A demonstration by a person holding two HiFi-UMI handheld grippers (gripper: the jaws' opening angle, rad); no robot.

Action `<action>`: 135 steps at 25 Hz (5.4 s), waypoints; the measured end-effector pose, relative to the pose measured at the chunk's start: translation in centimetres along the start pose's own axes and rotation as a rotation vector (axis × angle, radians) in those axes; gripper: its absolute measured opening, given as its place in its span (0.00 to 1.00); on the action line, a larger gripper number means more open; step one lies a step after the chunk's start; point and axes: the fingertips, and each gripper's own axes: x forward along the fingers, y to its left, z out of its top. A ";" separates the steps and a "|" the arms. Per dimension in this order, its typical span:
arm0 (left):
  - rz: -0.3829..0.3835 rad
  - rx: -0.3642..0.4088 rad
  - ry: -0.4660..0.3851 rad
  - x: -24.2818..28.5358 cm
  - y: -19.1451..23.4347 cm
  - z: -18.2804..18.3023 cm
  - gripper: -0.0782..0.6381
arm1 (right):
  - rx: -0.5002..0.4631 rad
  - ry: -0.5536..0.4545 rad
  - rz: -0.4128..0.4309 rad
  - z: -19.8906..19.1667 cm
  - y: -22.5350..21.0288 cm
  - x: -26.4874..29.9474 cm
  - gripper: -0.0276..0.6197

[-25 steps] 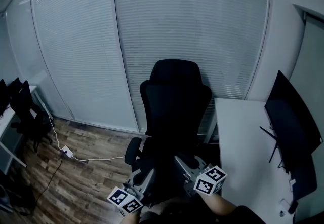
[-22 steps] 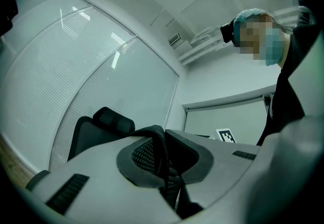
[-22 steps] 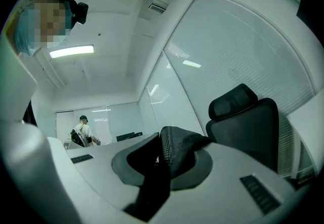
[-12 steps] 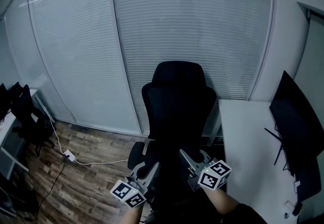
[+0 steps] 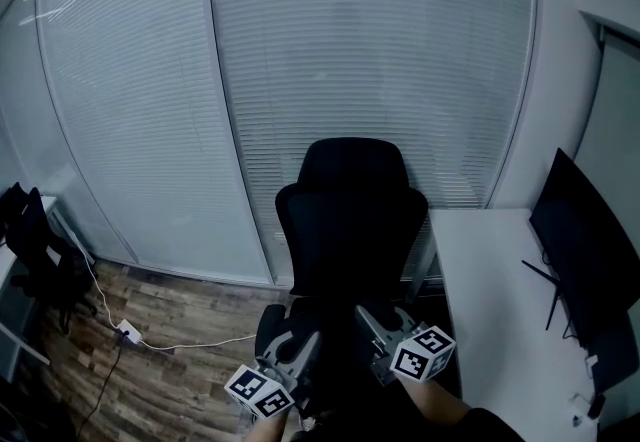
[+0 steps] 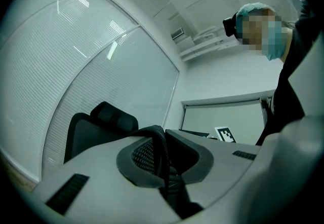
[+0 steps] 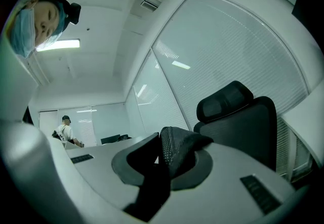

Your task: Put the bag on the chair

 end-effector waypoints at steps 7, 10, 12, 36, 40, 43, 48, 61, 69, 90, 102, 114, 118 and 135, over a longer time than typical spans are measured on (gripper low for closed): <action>-0.041 0.007 -0.006 1.7 4.8 1.9 0.17 | -0.023 -0.023 -0.049 1.0 -1.6 4.7 0.14; -0.058 0.007 -0.010 2.4 6.6 2.7 0.17 | -0.038 -0.031 -0.067 1.6 -2.2 6.6 0.14; -0.071 0.010 -0.009 3.1 7.8 3.1 0.17 | -0.049 -0.035 -0.082 1.9 -2.9 7.9 0.14; -0.109 -0.054 0.099 10.9 21.1 -0.8 0.17 | -0.037 0.002 -0.290 -0.3 -13.7 17.2 0.14; -0.109 -0.054 0.115 11.8 22.8 -1.5 0.17 | -0.038 0.006 -0.302 -1.1 -15.0 18.0 0.14; -0.105 -0.055 0.140 12.3 23.8 -2.5 0.17 | -0.035 0.024 -0.317 -2.1 -16.1 18.4 0.14; -0.087 -0.047 0.181 13.0 25.3 -4.0 0.17 | -0.045 0.057 -0.341 -3.8 -17.8 19.0 0.14; -0.018 -0.031 0.289 13.4 26.9 -8.5 0.19 | -0.001 0.141 -0.371 -8.2 -20.6 19.0 0.14; 0.061 -0.038 0.334 13.1 27.7 -10.9 0.25 | 0.004 0.210 -0.369 -10.2 -21.5 18.3 0.16; 0.192 -0.067 0.370 9.6 26.4 -11.8 0.45 | 0.023 0.292 -0.404 -12.0 -20.5 14.5 0.36; 0.220 -0.055 0.336 7.6 24.0 -10.8 0.45 | 0.028 0.248 -0.437 -11.7 -19.4 10.7 0.37; 0.205 -0.038 0.284 6.2 20.1 -9.7 0.45 | -0.011 0.176 -0.398 -9.5 -15.7 7.9 0.37; 0.199 -0.016 0.259 5.5 18.2 -9.3 0.39 | -0.029 0.158 -0.384 -9.1 -14.1 6.1 0.35; 0.214 0.097 0.192 1.3 9.0 -9.2 0.14 | -0.004 0.088 -0.313 -9.3 -8.8 -1.5 0.14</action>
